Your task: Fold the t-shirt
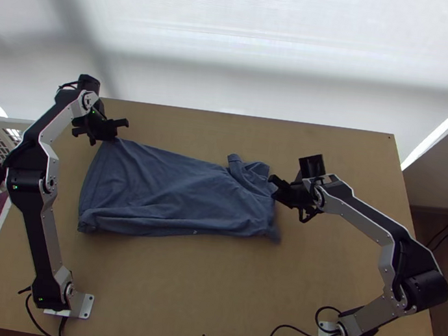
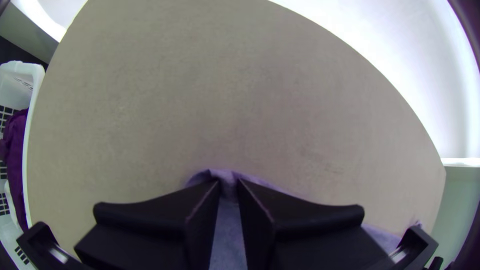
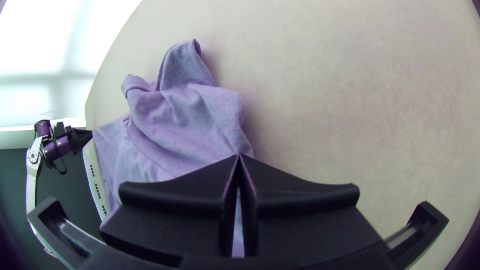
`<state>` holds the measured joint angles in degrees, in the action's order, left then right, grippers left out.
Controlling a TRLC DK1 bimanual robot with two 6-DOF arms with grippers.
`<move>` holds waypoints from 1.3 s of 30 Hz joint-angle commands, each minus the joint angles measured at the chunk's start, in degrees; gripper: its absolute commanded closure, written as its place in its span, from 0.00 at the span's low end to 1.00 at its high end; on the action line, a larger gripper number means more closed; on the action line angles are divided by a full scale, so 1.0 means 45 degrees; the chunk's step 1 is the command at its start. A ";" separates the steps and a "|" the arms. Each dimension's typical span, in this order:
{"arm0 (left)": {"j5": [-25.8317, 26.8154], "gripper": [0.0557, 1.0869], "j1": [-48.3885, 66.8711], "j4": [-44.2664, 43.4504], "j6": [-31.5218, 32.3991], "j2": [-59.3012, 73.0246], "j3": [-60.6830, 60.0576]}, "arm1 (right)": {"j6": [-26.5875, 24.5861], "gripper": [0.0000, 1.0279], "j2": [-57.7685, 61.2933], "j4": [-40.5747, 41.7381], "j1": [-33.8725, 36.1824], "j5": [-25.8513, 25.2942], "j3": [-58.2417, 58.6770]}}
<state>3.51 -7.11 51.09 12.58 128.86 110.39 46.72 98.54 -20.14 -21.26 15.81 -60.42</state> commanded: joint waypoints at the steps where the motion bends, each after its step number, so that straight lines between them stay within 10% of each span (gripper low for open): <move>1: -0.0096 0.96 0.0018 -0.0240 -0.0178 -0.0158 -0.0585 | 0.0282 0.97 -0.0472 0.0023 0.0173 -0.0155 -0.0108; 9: -0.0076 0.96 -0.0274 -0.0553 -0.0002 -0.1330 -0.0605 | 0.0087 0.97 -0.1137 0.0042 0.0466 -0.1385 -0.0616; 22: -0.0096 0.96 0.0116 -0.0084 0.1091 -0.5178 0.1856 | -0.3722 0.97 -0.2855 0.2152 0.0329 -0.5565 -0.2276; 39: -0.0291 0.96 -0.0646 -0.1217 0.1209 -0.7795 0.4395 | -0.8898 0.97 -0.3363 0.5472 0.0602 -0.5819 -0.7764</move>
<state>3.33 -8.45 48.21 16.80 98.87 129.12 12.10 87.18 1.04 -18.98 -9.28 -92.88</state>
